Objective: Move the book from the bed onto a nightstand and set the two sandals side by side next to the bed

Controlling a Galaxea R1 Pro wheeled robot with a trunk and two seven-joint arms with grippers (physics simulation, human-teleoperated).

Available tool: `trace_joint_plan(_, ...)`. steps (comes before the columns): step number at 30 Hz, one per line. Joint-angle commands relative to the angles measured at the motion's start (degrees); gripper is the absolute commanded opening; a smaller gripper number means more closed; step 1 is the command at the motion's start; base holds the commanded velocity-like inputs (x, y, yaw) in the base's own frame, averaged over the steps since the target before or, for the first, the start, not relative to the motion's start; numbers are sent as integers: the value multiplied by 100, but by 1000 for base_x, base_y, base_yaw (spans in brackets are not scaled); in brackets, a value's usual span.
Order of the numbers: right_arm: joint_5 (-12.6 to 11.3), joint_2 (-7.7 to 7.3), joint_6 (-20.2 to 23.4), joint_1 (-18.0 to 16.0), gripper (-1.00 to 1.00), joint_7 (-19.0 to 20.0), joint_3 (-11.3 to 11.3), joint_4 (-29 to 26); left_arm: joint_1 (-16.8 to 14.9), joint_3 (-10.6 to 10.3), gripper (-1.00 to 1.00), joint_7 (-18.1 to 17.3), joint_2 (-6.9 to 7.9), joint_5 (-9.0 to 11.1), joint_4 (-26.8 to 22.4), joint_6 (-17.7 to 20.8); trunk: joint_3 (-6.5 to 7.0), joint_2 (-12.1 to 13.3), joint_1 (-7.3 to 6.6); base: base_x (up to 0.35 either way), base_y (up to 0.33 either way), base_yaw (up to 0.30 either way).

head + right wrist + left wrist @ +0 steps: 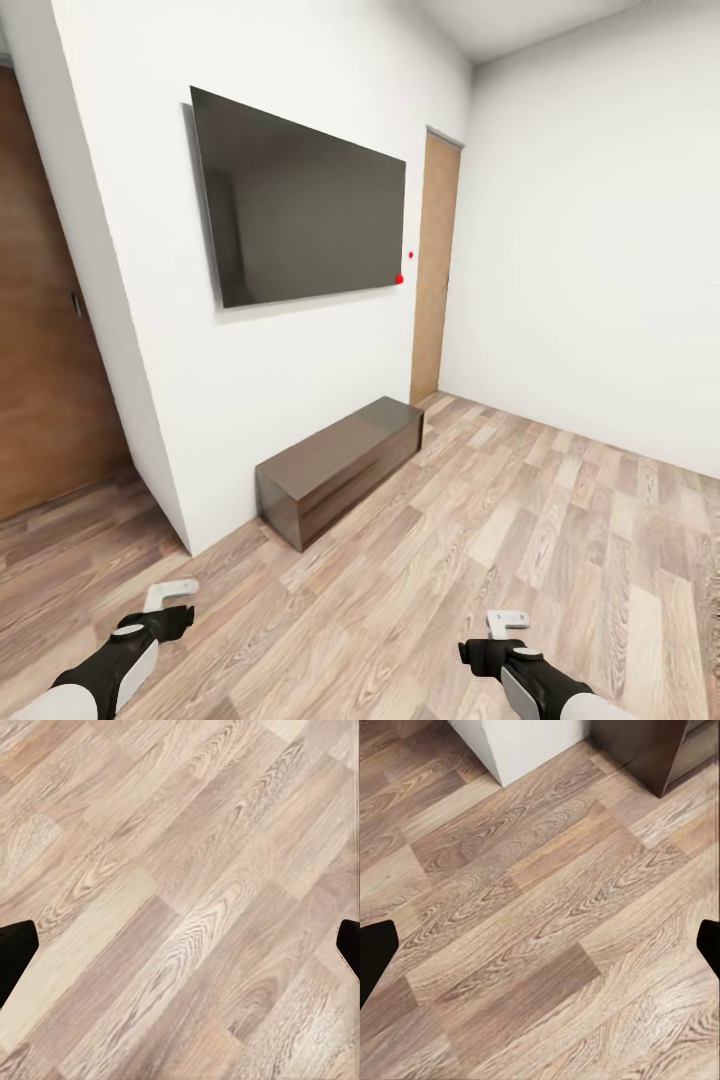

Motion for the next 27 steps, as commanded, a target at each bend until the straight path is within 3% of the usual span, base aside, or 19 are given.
trace_joint_plan(1, -54, -3, 32, -3, 100, -13, 49, -11, 1, -29, 100, 22, 3, 55, -14, 26, -3, -4, 4, 340, 0, -271)
trace_joint_plan(12, -58, -3, 32, -3, 100, -13, 49, -11, 1, -42, 100, 22, 3, 55, -14, -1, 41, -4, 4, 288, 0, -271)
trace_joint_plan(27, -58, -4, 32, -3, 100, -13, 49, -11, 8, -43, 100, 14, 3, 50, -14, -108, 102, -4, 4, 38, 0, -271)
